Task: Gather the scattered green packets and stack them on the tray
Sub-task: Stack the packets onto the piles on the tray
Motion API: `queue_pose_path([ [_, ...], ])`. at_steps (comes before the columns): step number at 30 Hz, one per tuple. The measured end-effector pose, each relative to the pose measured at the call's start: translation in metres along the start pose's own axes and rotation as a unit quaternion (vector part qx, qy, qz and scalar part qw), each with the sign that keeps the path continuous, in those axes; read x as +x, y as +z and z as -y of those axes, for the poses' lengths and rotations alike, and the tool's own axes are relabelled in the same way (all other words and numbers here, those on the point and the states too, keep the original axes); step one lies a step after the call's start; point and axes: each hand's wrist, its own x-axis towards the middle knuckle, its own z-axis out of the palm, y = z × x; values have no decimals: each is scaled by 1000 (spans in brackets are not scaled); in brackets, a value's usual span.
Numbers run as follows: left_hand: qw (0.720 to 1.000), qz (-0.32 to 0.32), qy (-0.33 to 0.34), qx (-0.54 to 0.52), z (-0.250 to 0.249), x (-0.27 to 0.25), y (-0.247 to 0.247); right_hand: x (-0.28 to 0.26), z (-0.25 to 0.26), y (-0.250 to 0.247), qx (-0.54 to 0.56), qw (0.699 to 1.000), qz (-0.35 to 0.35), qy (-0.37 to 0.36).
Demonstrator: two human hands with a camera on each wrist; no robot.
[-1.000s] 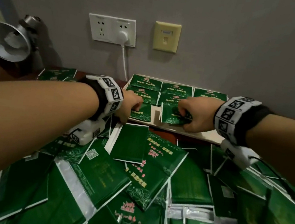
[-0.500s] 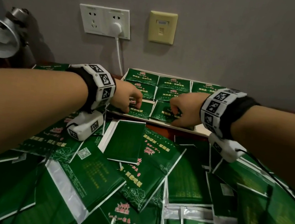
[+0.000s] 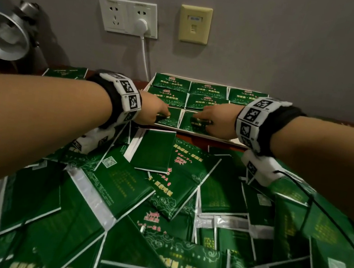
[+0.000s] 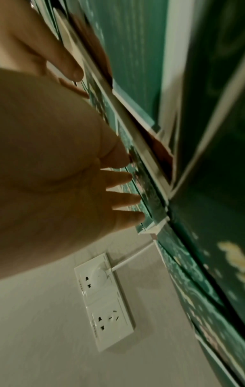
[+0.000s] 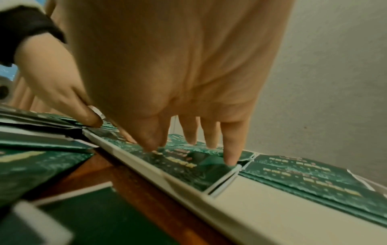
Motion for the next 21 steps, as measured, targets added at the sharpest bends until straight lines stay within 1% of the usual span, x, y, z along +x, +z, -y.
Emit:
queue_pose_path([
  [2,999,-22,-10,-26,-3,-8,-1,-13,6,-6,12,999,-31,3],
  [3,999,-35,-13,-37,-6,-14,-3,-22,11,-9,15,999,-47,-9],
  [5,998,-52,-12,-42,-12,-29,-8,-43,26,-14,8,996,-57,-70],
  [7,998,-50,-9,-32,-21,-47,-12,-64,46,-12,-21,992,-19,-119],
  [8,999,-42,-8,-34,-26,-57,-12,-73,56,-10,-36,991,8,-127],
  [9,999,-33,-2,-40,-31,-67,-10,-79,64,-7,-51,990,26,-130],
  [10,999,-24,12,-47,-36,-75,-8,-85,71,-6,-67,989,30,-132],
  [12,997,5,46,-61,-47,-88,2,-94,81,-4,-95,986,15,-137],
  [14,996,19,65,-59,-59,-96,14,-101,89,-2,-134,981,-5,-142],
  [16,997,3,61,-44,-67,-98,21,-107,100,1,-173,975,-16,-142],
  [18,998,-26,47,-27,-68,-102,22,-112,108,2,-194,972,-16,-130],
  [21,997,-55,21,-58,-63,-107,16,-118,108,-3,-167,981,-30,-95],
])
